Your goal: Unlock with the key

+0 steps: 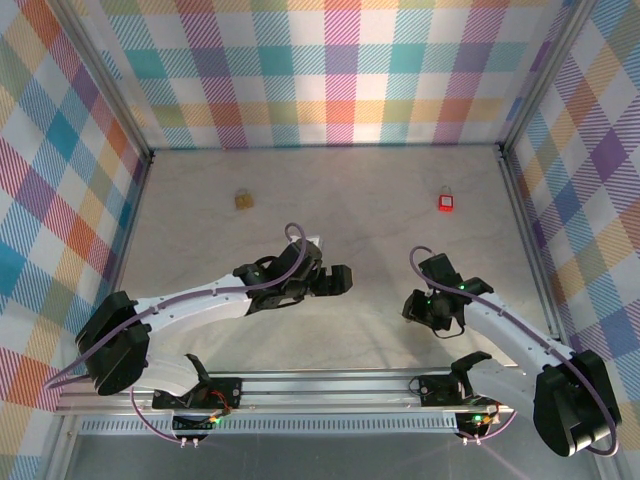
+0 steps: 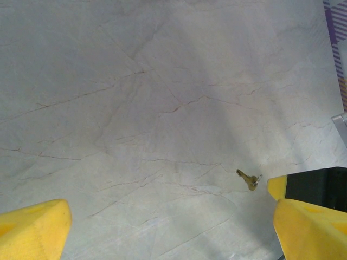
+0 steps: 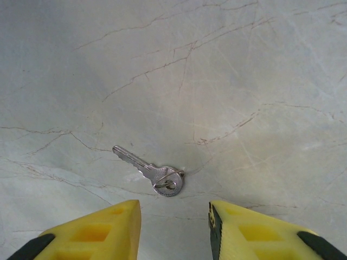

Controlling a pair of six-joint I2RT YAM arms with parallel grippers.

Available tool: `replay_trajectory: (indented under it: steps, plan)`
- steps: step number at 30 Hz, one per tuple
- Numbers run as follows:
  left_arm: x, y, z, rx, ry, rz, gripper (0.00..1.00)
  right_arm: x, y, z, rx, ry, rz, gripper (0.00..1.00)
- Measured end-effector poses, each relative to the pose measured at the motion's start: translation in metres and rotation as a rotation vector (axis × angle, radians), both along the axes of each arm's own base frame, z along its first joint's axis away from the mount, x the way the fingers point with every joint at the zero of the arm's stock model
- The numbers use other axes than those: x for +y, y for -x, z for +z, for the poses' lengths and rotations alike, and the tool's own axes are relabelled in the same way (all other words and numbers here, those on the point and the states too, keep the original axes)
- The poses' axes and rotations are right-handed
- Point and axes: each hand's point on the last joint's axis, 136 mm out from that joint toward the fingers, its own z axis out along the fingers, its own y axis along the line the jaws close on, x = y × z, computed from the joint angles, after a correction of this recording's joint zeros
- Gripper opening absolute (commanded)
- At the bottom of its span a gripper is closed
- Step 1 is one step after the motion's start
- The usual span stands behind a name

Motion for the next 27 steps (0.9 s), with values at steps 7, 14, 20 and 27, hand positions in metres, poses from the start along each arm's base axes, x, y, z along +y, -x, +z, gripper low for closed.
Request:
replay_trajectory:
  steps: [7,14,20,27]
  plan:
    - [0.000,-0.001,-0.007,0.007,-0.018,0.003,0.95,0.005,-0.004,-0.005,0.008,-0.016,-0.002,0.41]
    - [0.001,-0.002,-0.008,0.002,-0.026,0.011,0.95,0.005,-0.003,-0.011,0.031,-0.008,-0.003,0.39]
    - [0.002,-0.003,-0.009,-0.001,-0.032,0.016,0.95,0.002,0.004,-0.018,0.053,0.002,-0.011,0.34]
    - [0.000,-0.006,-0.015,0.009,-0.054,0.020,0.94,-0.002,0.006,-0.022,0.064,0.028,-0.021,0.19]
